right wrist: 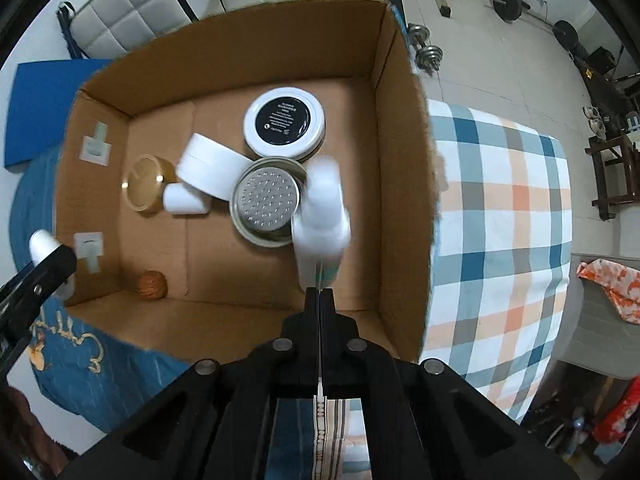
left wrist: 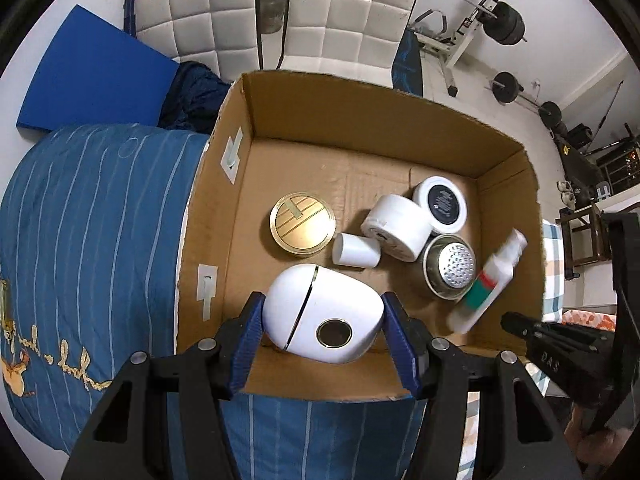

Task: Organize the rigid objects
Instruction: 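Carry the earbud case with the left tool while the right tool carries the spray bottle into the box, then lower the spray bottle upright and open the right tool while the left tool releases the earbud case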

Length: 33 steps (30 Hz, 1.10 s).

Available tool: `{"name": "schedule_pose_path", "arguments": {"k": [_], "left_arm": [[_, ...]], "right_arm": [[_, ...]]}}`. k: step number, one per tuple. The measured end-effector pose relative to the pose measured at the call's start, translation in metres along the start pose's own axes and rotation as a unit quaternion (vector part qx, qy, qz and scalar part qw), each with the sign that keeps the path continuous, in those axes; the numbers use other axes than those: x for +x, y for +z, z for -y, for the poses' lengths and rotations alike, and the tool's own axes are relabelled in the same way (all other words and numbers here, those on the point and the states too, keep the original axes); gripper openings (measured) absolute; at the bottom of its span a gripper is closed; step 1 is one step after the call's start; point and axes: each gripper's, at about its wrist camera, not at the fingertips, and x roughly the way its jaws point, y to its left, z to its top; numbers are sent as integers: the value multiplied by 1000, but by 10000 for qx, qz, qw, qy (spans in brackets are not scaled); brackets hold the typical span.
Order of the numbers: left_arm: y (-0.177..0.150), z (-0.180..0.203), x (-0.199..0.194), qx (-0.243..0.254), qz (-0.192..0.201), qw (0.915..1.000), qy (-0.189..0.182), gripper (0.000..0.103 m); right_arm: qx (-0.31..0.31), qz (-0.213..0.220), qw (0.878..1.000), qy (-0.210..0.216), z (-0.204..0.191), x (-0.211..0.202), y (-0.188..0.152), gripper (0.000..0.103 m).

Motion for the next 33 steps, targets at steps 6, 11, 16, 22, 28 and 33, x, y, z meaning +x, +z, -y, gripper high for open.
{"name": "schedule_pose_path", "arguments": {"k": [6, 11, 16, 22, 28, 33], "left_arm": [[6, -4, 10, -26, -68, 10000, 30, 56], [16, -9, 24, -10, -232, 9997, 96, 56], [26, -16, 57, 6, -755, 9971, 78, 56], [28, -19, 100, 20, -1598, 9871, -67, 56], [28, -23, 132, -18, -1879, 9821, 126, 56], [38, -28, 145, -98, -1827, 9828, 251, 56]], "right_arm": [[51, -147, 9997, -204, -2, 24, 21, 0], [183, -168, 9995, -209, -2, 39, 31, 0], [219, -222, 9993, -192, -8, 53, 37, 0], [213, -256, 9994, -105, -14, 56, 39, 0], [171, -334, 9993, -63, -16, 59, 35, 1], [148, -357, 9992, -71, -20, 60, 37, 1]]}}
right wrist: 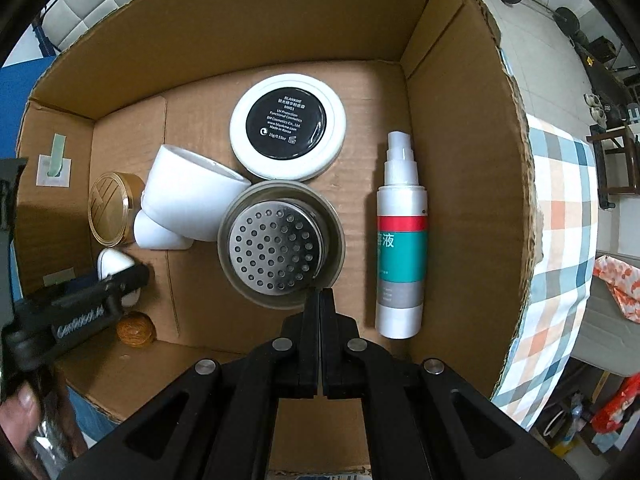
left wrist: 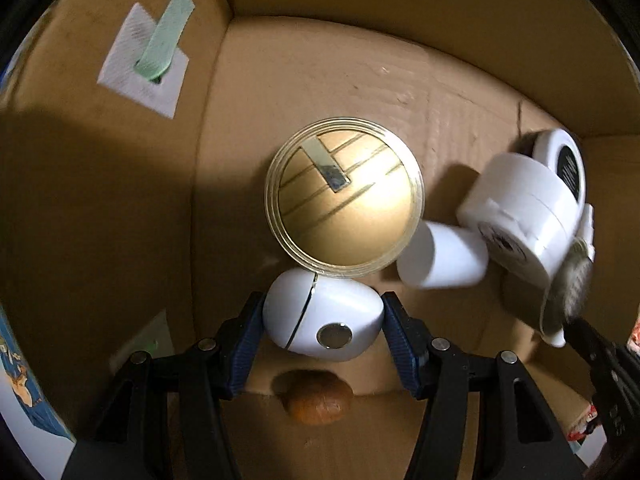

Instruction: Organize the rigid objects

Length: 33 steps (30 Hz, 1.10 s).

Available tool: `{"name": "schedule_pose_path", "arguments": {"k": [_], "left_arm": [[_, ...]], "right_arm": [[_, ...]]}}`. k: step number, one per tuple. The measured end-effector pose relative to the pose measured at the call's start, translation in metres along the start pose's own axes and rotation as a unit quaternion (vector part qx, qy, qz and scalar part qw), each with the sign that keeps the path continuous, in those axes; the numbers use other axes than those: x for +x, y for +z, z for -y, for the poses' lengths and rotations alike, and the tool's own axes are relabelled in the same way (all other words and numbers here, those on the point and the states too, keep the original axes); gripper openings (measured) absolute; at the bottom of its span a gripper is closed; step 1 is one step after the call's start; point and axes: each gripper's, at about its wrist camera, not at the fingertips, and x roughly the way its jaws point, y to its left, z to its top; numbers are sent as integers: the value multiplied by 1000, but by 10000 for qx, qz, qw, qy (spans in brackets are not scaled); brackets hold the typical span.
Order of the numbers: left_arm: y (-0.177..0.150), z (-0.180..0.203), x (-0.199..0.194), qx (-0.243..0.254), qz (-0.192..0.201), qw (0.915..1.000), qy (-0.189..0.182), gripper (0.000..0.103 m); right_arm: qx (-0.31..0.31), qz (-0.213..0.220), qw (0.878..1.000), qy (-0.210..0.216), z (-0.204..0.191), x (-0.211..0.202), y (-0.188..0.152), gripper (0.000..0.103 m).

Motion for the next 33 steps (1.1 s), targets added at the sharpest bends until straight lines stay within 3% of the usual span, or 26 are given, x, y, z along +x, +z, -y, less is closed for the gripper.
{"name": "schedule_pose_path", "arguments": {"k": [7, 10, 13, 16, 18, 22, 24, 30, 33], "left_arm": [[11, 3, -4, 47, -24, 10000, 64, 56], [10, 3, -7, 18, -128, 9999, 40, 56], [3, 3, -14, 36, -91, 10000, 2, 56], [-1, 3, -25, 65, 38, 10000, 47, 58], [-5, 2, -36, 46, 171, 9998, 7, 68], [-21, 11, -60, 23, 528, 9985, -113, 78], [-32, 15, -76, 58, 760, 9971, -74, 93], [-68, 17, -116, 253, 1371, 9902, 48, 103], [-77, 19, -130, 258, 1582, 9871, 39, 103]], "right_arm": [[39, -64, 10000, 55, 1, -2, 4, 1], [97, -149, 9997, 147, 6, 1, 6, 6], [137, -178, 9997, 109, 10, 2, 6, 20], [170, -203, 9995, 175, 15, 1, 3, 42], [175, -139, 9995, 211, 17, -3, 0, 64], [61, 0, 9998, 197, 16, -15, -7, 66], [-23, 87, 9998, 182, 14, -24, -12, 75], [-199, 381, 9986, 292, 7, -47, -36, 103], [-192, 474, 9981, 338, 6, -56, -53, 103]]}}
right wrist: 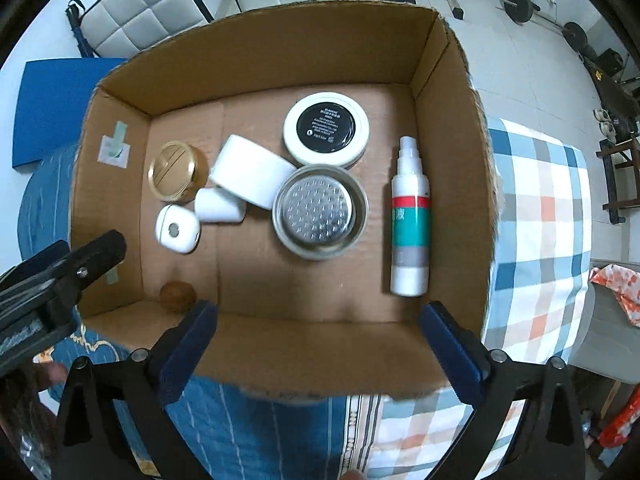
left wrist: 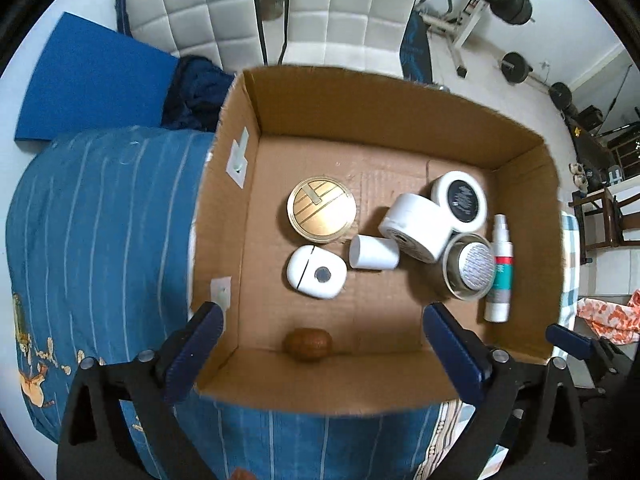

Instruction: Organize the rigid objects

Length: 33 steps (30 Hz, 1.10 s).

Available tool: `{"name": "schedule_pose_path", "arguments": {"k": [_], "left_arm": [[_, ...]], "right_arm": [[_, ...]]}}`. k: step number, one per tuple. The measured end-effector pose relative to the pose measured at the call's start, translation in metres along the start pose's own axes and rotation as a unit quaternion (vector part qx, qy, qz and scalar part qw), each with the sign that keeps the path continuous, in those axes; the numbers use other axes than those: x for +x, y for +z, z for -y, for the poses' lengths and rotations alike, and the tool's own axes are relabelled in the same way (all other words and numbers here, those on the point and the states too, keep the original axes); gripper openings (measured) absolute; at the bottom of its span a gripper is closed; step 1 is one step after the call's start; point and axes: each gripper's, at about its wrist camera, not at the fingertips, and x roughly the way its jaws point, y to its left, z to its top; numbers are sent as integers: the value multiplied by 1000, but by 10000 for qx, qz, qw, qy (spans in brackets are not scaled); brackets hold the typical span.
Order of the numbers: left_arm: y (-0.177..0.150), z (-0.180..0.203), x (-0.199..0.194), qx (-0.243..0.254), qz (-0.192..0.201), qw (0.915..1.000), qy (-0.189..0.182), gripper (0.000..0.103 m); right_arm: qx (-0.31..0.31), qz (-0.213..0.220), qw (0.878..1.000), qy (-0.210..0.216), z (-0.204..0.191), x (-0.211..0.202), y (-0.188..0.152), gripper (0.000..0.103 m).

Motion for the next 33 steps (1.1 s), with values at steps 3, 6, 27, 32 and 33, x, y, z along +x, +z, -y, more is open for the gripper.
{"name": "schedule_pose_path", "arguments": {"k": [3, 6, 27, 32, 33], "left_arm": [[-14, 0, -20, 53, 171, 9998, 17, 103], [-26, -1, -36, 47, 320, 9995, 6, 103], [-154, 19, -199, 221, 1518, 9878, 256, 103], [-177, 26, -235, 268, 1673, 9855, 96, 103], [-180, 27, -241, 285, 1694, 9851, 79, 103]], "right_arm": [[-7, 91, 9999, -49, -5, -13, -12, 103], [-61, 222, 9997, -94, -5, -20, -26, 103], [-127, 1381, 9902, 182, 14, -187, -177, 103], [-100, 1715, 9848, 242, 16, -232, -213, 103], [-107, 1771, 9839, 230, 16, -239, -218, 103]]}}
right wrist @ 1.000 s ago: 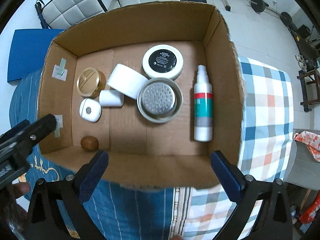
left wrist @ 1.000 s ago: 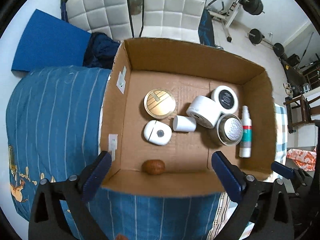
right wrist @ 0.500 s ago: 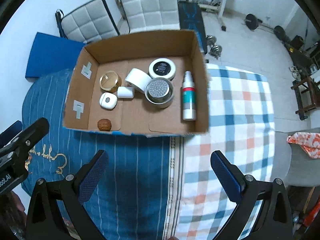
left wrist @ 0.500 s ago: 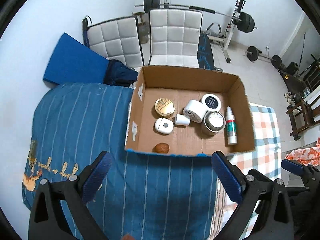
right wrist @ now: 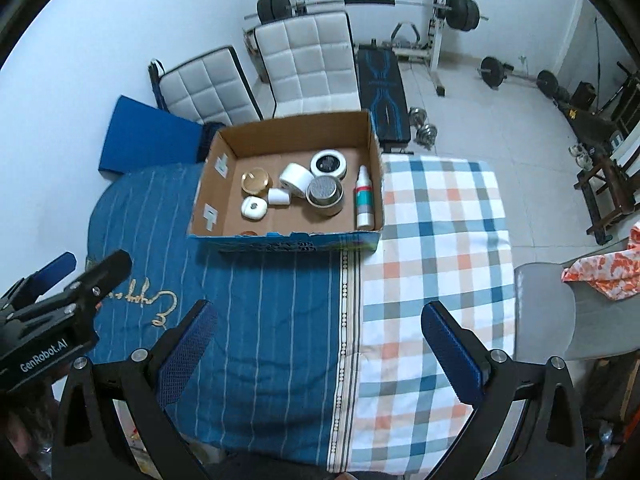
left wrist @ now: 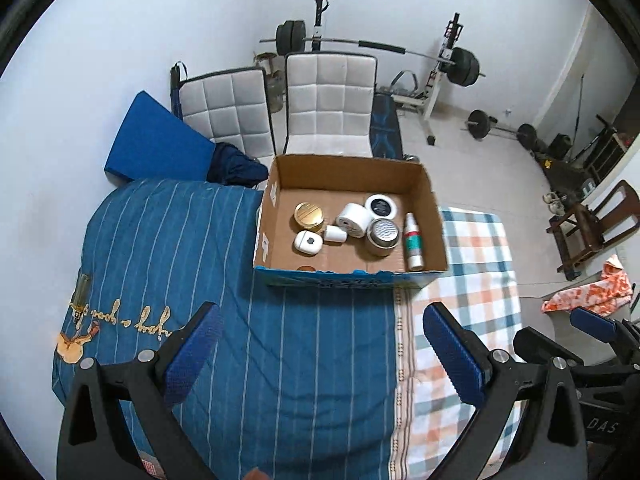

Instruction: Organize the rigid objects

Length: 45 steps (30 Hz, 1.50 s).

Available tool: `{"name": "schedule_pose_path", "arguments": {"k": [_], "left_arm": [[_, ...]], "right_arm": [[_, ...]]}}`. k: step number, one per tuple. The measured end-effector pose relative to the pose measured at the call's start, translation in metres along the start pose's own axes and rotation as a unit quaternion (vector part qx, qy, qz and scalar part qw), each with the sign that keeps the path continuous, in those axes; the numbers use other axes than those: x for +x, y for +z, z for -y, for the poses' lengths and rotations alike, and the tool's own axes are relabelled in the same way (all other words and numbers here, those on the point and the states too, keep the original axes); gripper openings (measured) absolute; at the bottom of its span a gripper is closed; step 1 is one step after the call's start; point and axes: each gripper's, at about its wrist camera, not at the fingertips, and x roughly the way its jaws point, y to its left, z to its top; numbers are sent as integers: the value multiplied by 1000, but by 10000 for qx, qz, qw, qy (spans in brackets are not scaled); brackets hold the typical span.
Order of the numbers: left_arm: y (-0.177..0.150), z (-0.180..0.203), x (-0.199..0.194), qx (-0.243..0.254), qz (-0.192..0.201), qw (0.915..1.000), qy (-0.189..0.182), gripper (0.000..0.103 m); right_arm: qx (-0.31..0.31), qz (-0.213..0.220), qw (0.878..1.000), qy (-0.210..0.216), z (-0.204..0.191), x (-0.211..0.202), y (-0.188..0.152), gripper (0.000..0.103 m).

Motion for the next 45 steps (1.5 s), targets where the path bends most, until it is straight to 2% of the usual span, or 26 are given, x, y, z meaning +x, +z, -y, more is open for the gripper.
{"name": "schedule_pose_path", "arguments": {"k": [8, 14, 32, 45], "left_arm": [[-3, 4, -47, 59, 347, 9994, -55, 103], [2, 5, -55, 58, 472, 9989, 25, 103], [26, 0, -30, 5, 310, 9993, 216, 103], [29, 5, -32, 59, 261, 9995, 187, 103]], "right_arm": [[-161, 329, 9993, -28, -6, -54, -19, 103], [-229, 437, 9987, -119, -6, -68, -20, 103], [-70, 651, 9975, -281, 2, -65, 24, 103], [-81, 625, 9974, -343, 1, -61, 30, 103]]}}
